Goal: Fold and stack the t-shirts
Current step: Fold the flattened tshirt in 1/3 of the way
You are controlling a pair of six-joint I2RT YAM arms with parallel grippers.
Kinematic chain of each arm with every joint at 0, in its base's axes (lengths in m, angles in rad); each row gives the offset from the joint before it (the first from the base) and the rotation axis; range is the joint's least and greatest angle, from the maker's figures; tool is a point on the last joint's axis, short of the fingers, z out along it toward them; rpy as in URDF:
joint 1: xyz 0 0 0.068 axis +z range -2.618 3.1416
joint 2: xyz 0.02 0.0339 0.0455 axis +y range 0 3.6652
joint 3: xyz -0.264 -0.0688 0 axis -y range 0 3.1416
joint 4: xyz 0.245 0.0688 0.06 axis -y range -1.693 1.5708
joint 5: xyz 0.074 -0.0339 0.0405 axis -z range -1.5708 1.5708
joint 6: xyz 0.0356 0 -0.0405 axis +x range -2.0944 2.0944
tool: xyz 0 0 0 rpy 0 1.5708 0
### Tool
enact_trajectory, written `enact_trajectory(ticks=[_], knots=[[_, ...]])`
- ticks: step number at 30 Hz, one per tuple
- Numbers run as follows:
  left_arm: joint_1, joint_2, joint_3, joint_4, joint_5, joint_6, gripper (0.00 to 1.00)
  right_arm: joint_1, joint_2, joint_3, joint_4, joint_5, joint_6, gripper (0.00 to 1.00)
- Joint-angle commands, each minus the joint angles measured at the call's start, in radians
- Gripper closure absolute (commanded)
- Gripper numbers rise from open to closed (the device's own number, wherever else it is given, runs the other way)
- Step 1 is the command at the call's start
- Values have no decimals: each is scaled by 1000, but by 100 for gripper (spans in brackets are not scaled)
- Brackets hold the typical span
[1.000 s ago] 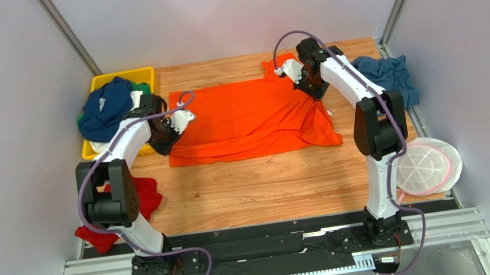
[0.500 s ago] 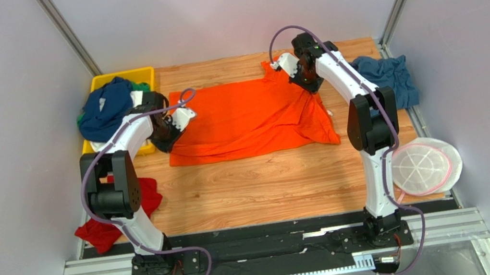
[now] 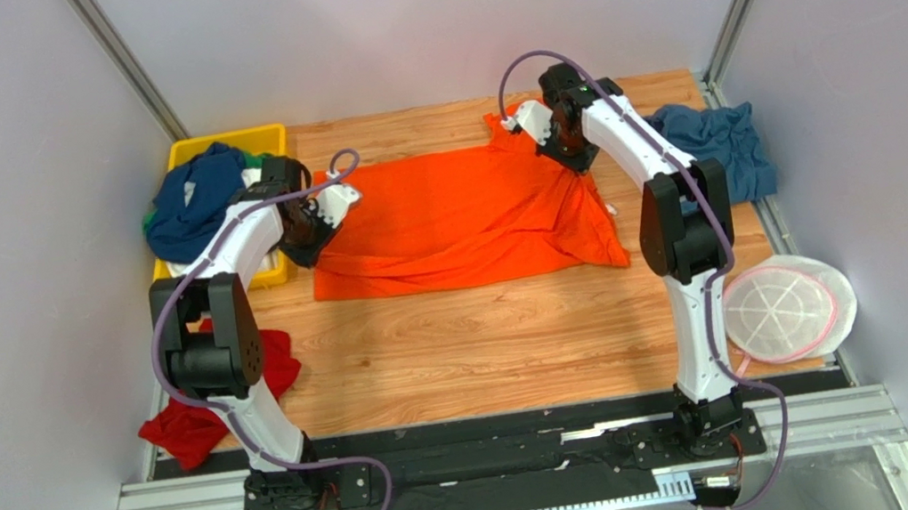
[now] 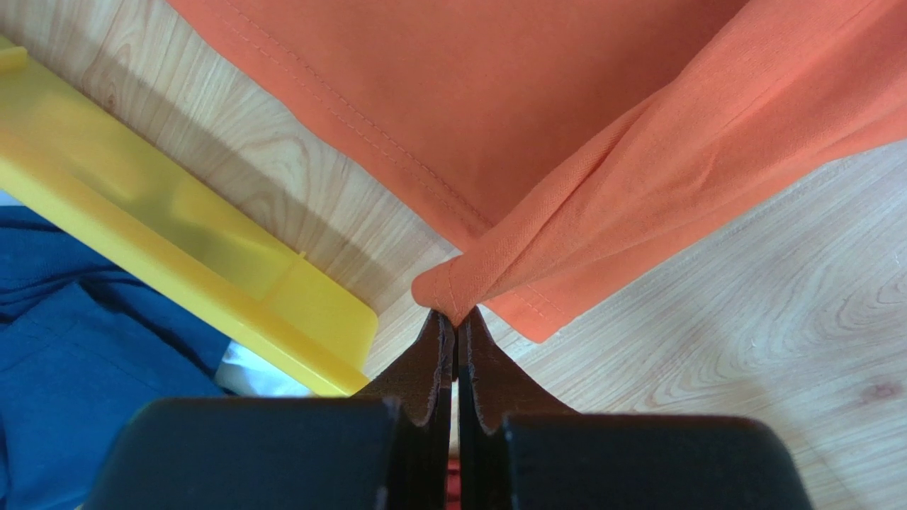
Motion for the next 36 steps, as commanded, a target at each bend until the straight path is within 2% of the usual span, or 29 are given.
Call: enact_trajectory(ticks=[1,8,13,14,15,16,19,26,31,36], knots=[[3,7,15,25,-19,-5,100,-10,-2,6,28,19,-10,100],[3,-1,-6,85,-47,-31,98,-11,-4,0,40,33,-7,100],[3,2,-13,115,-51,-54,81,-14,-5,-2,54,52,10,98],[3,4,-13,121,-53,-63,78,-14,-7,-2,54,53,15,95],[3,2,-17,128,-59,-66,72,-14,-7,-6,57,53,18,91],[3,-1,-22,135,-59,-69,67,-13,-8,-8,57,52,21,81],[3,-17,-40,167,-68,-84,52,-14,-16,-23,71,59,35,66],[3,-67,-82,217,-105,-120,52,-13,-80,-92,111,70,84,57],[2,-152,-114,178,79,-100,50,1,-192,-229,137,-26,136,53],[0,-142,-64,122,208,-54,50,21,-280,-273,111,-118,191,52]])
